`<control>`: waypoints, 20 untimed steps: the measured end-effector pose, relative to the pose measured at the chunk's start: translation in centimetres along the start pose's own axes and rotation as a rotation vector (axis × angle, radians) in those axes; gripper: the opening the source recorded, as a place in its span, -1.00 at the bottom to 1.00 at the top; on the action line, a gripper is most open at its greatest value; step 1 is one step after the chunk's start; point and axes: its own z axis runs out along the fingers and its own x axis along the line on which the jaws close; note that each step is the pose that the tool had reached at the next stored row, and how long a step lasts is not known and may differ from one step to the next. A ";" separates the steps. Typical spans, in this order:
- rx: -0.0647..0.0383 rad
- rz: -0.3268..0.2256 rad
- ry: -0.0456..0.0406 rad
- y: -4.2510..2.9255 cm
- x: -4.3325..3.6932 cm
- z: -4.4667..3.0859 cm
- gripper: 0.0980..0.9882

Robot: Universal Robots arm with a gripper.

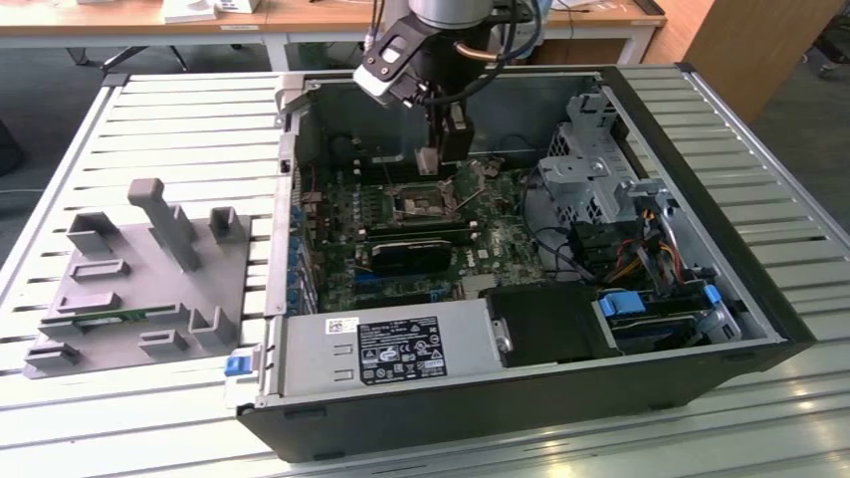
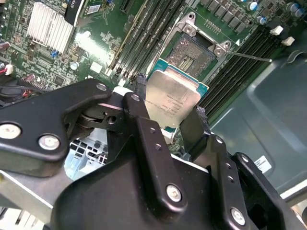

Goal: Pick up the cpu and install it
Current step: 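Place the cpu into insertion slot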

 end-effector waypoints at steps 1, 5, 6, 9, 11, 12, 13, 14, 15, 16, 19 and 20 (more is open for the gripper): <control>0.000 0.000 0.0001 0.00 0.00 0.06 -0.02; 0.000 -0.001 0.0067 -0.03 0.00 0.39 -0.02; 0.000 -0.001 0.0131 -0.04 -0.01 0.48 -0.02; -0.001 -0.001 0.0219 -0.07 0.00 0.97 -0.02; -0.001 -0.002 0.0219 -0.14 0.00 1.33 -0.02; -0.001 -0.003 0.0220 -0.20 0.00 1.51 -0.02; -0.002 -0.003 0.0220 -0.27 0.00 1.69 -0.02; -0.002 -0.004 0.0220 -0.33 0.01 1.88 -0.02; -0.002 -0.004 0.0219 -0.36 0.02 2.05 -0.02; -0.002 -0.005 0.0219 -0.38 0.06 2.23 -0.02; -0.002 -0.005 0.0219 -0.39 0.30 2.78 -0.02; -0.002 -0.005 0.0220 -0.40 0.32 2.96 -0.02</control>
